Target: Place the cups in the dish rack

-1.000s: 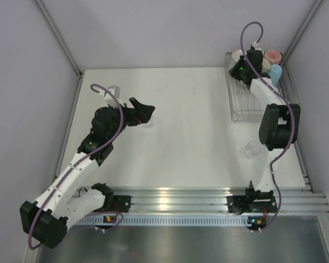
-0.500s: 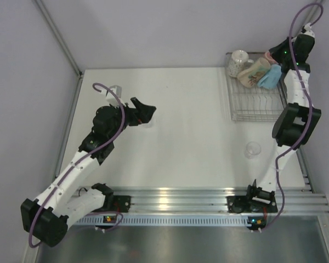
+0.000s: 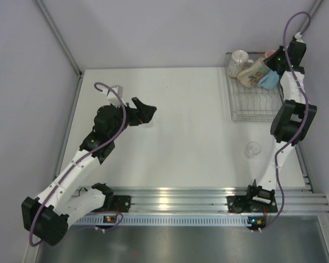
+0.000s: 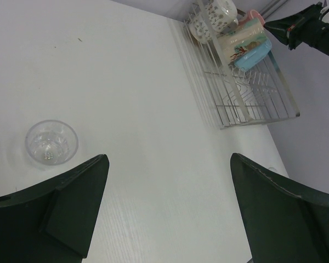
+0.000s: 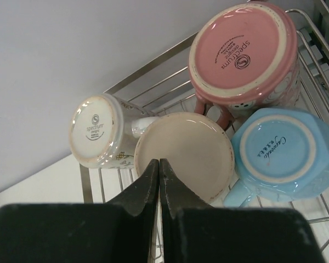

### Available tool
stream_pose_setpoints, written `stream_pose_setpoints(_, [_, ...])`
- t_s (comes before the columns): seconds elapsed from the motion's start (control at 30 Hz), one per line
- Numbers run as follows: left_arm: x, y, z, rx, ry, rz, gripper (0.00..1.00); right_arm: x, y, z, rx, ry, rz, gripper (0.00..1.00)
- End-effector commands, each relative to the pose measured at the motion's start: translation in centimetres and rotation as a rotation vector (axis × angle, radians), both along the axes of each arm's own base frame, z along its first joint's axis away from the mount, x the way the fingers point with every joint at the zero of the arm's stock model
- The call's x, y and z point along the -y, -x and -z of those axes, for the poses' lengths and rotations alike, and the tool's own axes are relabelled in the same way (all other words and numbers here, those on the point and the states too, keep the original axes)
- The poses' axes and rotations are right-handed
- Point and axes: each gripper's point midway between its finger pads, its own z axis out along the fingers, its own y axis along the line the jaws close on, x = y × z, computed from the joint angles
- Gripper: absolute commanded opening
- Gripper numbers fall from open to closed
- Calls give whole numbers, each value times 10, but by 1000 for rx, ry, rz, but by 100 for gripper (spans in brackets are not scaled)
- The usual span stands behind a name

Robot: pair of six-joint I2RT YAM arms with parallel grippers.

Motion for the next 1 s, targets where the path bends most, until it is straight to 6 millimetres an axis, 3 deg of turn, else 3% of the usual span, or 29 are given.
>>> stream_pose_setpoints(0.0, [1, -3, -29, 83, 30, 4, 98, -9, -3, -23, 56, 58, -45, 0])
stream_pose_setpoints(0.17, [2, -2, -26, 74, 37, 7, 98, -25, 5, -25, 46, 77, -75, 0])
stream_pose_setpoints(0.47, [-2, 2, -30, 100, 43, 0, 98, -53, 12, -6, 3, 72, -125, 0])
stream_pose_setpoints(0.73, [-3, 3, -28, 96, 41, -3, 98, -58, 16, -4, -12, 95, -127, 0])
stream_pose_setpoints(0.97, [-3, 3, -29, 99, 44, -3, 98, -55, 18, -17, -2, 125, -118, 0])
